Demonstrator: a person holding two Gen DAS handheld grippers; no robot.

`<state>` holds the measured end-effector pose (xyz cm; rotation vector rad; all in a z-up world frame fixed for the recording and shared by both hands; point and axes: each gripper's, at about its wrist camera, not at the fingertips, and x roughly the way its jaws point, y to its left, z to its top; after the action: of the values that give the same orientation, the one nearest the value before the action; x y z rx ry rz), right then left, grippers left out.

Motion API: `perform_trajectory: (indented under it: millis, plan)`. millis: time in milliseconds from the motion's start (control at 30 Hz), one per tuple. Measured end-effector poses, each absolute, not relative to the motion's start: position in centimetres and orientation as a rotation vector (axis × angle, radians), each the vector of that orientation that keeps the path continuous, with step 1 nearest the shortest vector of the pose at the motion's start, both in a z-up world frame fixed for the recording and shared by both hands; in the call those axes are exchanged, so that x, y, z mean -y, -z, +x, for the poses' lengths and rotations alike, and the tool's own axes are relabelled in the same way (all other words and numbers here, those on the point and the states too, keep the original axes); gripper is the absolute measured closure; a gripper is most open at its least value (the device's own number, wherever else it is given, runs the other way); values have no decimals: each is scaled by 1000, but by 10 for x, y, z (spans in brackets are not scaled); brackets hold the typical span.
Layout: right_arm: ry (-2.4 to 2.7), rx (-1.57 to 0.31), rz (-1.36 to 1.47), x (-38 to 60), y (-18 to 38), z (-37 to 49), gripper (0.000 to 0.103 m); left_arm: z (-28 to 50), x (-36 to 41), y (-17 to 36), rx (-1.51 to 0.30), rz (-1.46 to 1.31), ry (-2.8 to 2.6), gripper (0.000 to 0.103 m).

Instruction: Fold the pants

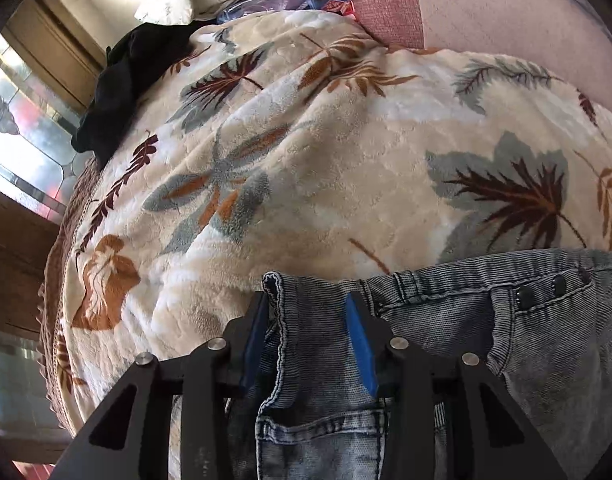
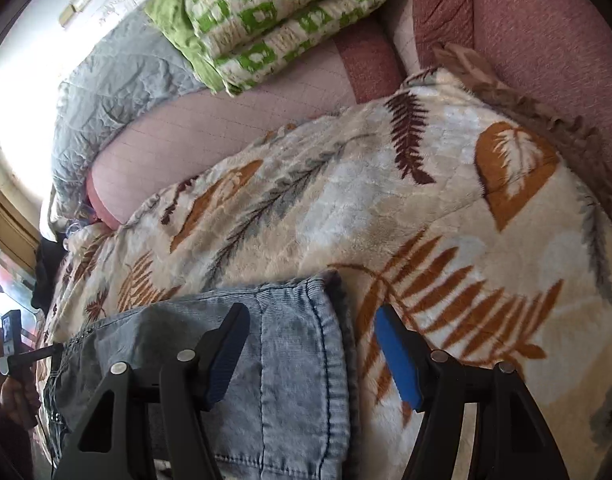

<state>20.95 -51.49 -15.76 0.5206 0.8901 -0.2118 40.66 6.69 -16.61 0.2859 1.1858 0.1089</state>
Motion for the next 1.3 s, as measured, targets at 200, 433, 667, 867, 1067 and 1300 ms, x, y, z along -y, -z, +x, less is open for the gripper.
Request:
perform_trajectory:
  millis: [200, 433, 667, 867, 1067, 1300]
  plan:
    - [193, -951, 523, 513, 186, 243, 48, 410, -65, 168, -1185, 318, -94, 95]
    - [179, -889, 384, 493, 157, 232, 88, 403, -79, 133, -1117, 284, -65, 98]
    - [198, -735, 405, 504, 92, 190, 88, 376, -100, 70, -1028, 145, 9, 100]
    - [214, -671, 442, 513, 59, 157, 88, 348, -117, 22, -917, 96, 25, 103]
    - [229, -735, 365, 491, 64, 147, 88, 354, -128, 56, -1104, 7, 27, 103]
    - [240, -773, 354, 490, 84, 153, 88, 384, -118, 136, -1310, -109, -8, 102]
